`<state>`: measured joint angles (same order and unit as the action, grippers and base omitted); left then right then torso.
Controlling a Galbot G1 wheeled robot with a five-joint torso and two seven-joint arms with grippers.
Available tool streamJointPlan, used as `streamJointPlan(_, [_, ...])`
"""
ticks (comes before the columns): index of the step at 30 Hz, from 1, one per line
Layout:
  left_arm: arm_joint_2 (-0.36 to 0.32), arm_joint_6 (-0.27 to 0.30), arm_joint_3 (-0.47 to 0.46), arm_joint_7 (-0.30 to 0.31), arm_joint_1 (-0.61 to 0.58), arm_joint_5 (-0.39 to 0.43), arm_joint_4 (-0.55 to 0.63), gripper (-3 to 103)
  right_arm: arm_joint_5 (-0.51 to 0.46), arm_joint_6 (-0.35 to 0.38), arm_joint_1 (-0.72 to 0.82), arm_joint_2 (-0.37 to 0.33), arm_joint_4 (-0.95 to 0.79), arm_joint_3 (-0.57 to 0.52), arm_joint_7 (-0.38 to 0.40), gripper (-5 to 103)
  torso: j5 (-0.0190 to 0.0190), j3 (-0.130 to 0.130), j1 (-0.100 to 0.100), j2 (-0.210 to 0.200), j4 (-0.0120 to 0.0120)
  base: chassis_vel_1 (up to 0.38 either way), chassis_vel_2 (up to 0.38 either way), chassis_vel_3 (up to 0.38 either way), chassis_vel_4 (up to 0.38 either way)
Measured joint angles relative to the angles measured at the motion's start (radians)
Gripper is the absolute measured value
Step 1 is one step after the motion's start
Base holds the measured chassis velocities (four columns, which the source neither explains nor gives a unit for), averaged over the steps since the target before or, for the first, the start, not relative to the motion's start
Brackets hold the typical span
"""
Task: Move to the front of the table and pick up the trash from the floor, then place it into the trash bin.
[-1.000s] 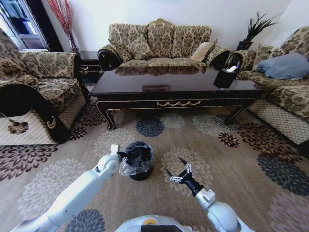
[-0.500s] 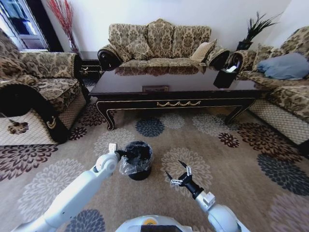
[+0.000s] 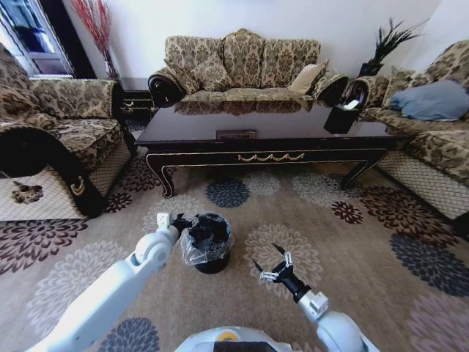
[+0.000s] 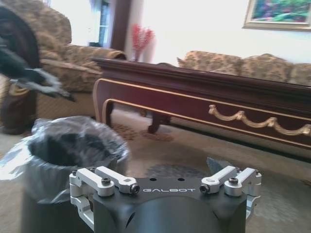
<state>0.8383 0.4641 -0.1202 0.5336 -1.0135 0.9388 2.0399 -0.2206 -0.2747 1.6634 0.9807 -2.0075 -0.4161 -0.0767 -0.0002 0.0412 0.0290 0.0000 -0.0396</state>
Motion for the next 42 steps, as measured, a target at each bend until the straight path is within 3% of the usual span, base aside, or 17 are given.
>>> streamJointPlan(1, [0.000, 0.000, 0.000, 0.000, 0.000, 0.000, 0.000, 89, 0.000, 0.000, 0.000, 0.000, 0.000, 0.000, 0.000, 100, 0.0000, 0.000, 0.000, 0.000, 0.0000, 0.000, 0.000, 0.000, 0.000])
streamJointPlan(3, [-0.012, -0.053, -0.085, -0.037, -0.085, -0.094, 0.035, 97, -0.015, -0.002, 0.006, 0.022, -0.004, -0.024, 0.028, 100, 0.0000, 0.000, 0.000, 0.000, -0.0004, 0.000, 0.000, 0.000, 0.000])
streamJointPlan(6, [-0.006, -0.085, -0.182, -0.068, -0.172, -0.167, 0.064, 100, -0.008, -0.014, 0.011, 0.048, -0.004, -0.046, 0.053, 100, 0.0003, 0.000, 0.000, 0.000, -0.0002, 0.000, 0.000, 0.000, 0.000])
streamJointPlan(9, [0.044, -0.137, -0.337, -0.112, -0.345, -0.265, 0.115, 100, 0.000, -0.031, 0.022, 0.106, -0.003, -0.085, 0.071, 100, -0.0002, 0.000, 0.000, 0.000, 0.0000, 0.000, 0.000, 0.000, 0.000])
streamJointPlan(10, [0.044, -0.137, -0.337, -0.112, -0.345, -0.265, 0.115, 100, 0.000, -0.031, 0.022, 0.106, -0.003, -0.085, 0.071, 100, -0.0002, 0.000, 0.000, 0.000, 0.0000, 0.000, 0.000, 0.000, 0.000])
streamJointPlan(15, [0.150, -0.270, -0.521, -0.200, -0.573, -0.442, 0.157, 100, -0.001, -0.045, 0.032, 0.225, -0.016, -0.155, 0.063, 100, 0.0000, 0.000, 0.000, 0.000, -0.0005, 0.000, 0.000, 0.000, 0.000])
streamJointPlan(20, [0.227, -0.337, -0.640, -0.261, -0.704, -0.485, 0.195, 100, 0.027, -0.067, 0.032, 0.246, -0.019, -0.180, 0.059, 100, 0.0001, 0.000, 0.000, 0.000, 0.0001, 0.000, 0.000, 0.000, 0.000])
streamJointPlan(21, [0.227, -0.337, -0.640, -0.261, -0.704, -0.485, 0.195, 100, 0.027, -0.067, 0.032, 0.246, -0.019, -0.180, 0.059, 100, 0.0001, 0.000, 0.000, 0.000, 0.0001, 0.000, 0.000, 0.000, 0.000])
streamJointPlan(26, [0.294, -0.505, -0.700, -0.350, -0.847, -0.562, 0.223, 100, 0.029, -0.086, 0.028, 0.253, 0.005, -0.213, 0.045, 100, 0.0003, 0.000, 0.000, 0.000, 0.0002, 0.000, 0.000, 0.000, 0.000])
streamJointPlan(27, [0.294, -0.505, -0.700, -0.350, -0.847, -0.562, 0.223, 100, 0.029, -0.086, 0.028, 0.253, 0.005, -0.213, 0.045, 100, 0.0003, 0.000, 0.000, 0.000, 0.0002, 0.000, 0.000, 0.000, 0.000])
streamJointPlan(30, [0.308, -0.580, -0.693, -0.381, -0.890, -0.578, 0.195, 100, 0.030, -0.103, 0.038, 0.269, 0.035, -0.223, 0.029, 100, 0.0002, 0.000, 0.000, 0.000, -0.0001, 0.000, 0.000, 0.000, 0.000])
streamJointPlan(35, [0.309, -0.613, -0.661, -0.390, -0.894, -0.573, 0.172, 100, 0.032, -0.113, 0.047, 0.310, 0.052, -0.245, 0.021, 100, 0.0001, 0.000, 0.000, 0.000, -0.0004, 0.000, 0.000, 0.000, 0.000])
streamJointPlan(42, [0.307, -0.619, -0.644, -0.399, -0.897, -0.560, 0.165, 100, 0.023, -0.113, 0.051, 0.313, 0.039, -0.249, 0.001, 100, 0.0000, 0.000, 0.000, 0.000, -0.0001, 0.000, 0.000, 0.000, 0.000])
